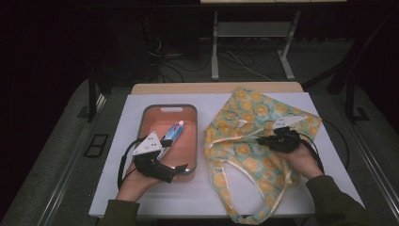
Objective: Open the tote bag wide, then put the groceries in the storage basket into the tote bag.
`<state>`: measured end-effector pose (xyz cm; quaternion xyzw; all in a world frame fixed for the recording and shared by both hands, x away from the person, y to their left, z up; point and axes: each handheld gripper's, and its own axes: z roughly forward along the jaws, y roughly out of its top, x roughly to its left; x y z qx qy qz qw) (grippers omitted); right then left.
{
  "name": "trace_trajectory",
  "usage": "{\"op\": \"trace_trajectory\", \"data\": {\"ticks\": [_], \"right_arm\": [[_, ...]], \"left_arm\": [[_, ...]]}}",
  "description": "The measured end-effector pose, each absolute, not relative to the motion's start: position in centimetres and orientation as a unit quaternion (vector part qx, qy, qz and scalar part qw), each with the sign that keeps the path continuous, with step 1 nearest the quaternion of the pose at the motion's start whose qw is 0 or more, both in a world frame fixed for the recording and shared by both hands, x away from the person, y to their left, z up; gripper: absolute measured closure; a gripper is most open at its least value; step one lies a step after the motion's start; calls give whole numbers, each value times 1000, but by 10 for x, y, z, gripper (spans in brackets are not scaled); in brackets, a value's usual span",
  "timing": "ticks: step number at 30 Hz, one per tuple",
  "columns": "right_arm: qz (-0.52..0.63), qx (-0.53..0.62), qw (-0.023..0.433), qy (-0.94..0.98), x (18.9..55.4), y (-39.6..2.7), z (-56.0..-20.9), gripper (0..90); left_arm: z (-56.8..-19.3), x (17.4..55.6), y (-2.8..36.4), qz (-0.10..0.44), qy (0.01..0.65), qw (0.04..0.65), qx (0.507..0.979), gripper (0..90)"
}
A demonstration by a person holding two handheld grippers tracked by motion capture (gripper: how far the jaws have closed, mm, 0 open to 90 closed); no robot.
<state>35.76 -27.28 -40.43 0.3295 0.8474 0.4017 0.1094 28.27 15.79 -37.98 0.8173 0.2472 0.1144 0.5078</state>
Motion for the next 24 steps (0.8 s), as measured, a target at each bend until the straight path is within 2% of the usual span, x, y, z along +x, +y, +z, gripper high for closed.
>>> {"op": "trace_trajectory", "data": {"ticks": [7, 18, 24], "right_arm": [[453, 340, 113, 817, 365, -282, -380, 891], [439, 338, 108, 825, 365, -281, -387, 890], [433, 337, 108, 829, 365, -281, -390, 890]], "left_arm": [[-380, 283, 158, 115, 248, 508, 817, 0], [-362, 301, 159, 98, 267, 510, 812, 0], [-357, 328, 153, 119, 283, 493, 814, 5]]}}
